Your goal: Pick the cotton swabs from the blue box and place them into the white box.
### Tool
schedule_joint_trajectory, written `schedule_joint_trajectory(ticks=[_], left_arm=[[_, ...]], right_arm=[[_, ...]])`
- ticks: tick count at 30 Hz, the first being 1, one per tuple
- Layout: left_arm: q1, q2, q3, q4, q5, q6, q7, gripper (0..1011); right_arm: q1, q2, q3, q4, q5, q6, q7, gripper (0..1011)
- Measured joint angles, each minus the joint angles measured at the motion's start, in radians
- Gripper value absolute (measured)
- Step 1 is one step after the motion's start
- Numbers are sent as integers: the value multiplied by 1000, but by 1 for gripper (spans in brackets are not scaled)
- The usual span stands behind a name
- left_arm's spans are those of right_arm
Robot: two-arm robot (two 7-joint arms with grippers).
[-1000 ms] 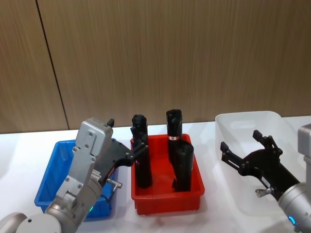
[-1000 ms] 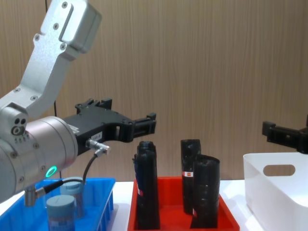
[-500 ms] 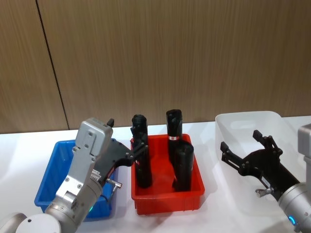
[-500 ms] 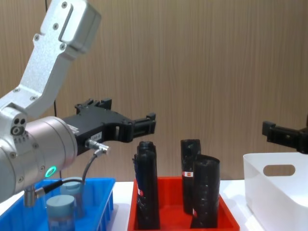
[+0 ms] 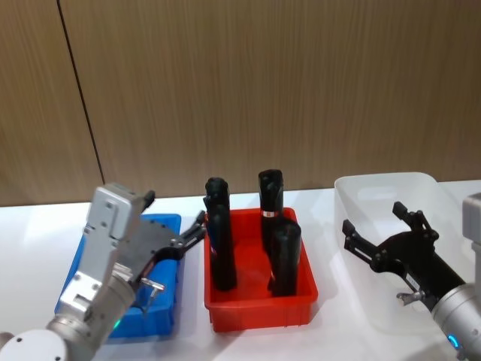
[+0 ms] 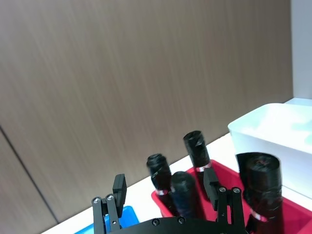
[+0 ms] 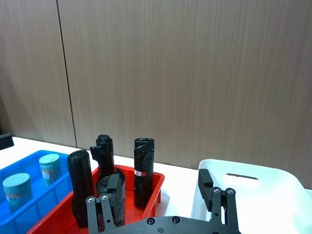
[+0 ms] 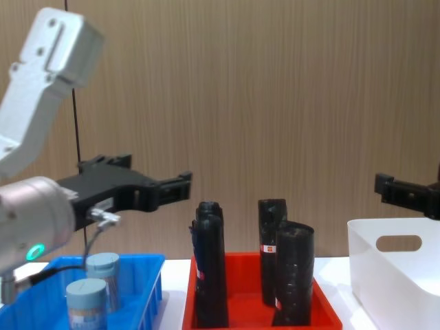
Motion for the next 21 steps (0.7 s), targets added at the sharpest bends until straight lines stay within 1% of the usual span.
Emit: schedule_joint_trajectory(ticks=[9,10,14,17,18,21], left_arm=[[21,42,-44,21,-91,14,11,1004],[21,42,-44,21,-91,14,11,1004],[26,56,-61,33,-129,29,17,1004],[27,61,-68,40,-145,38,18,1004],[27,64,-73,45,-156,47,18,1004],[27,67,-79,53,-169,60,18,1004]], right_arm=[[0,0,0,0,0,0,0,1002],[0,0,0,0,0,0,0,1002],[0,0,0,0,0,0,0,1002],[0,0,0,0,0,0,0,1002],[0,0,0,0,0,0,0,1002],[0,0,0,0,0,0,0,1002]])
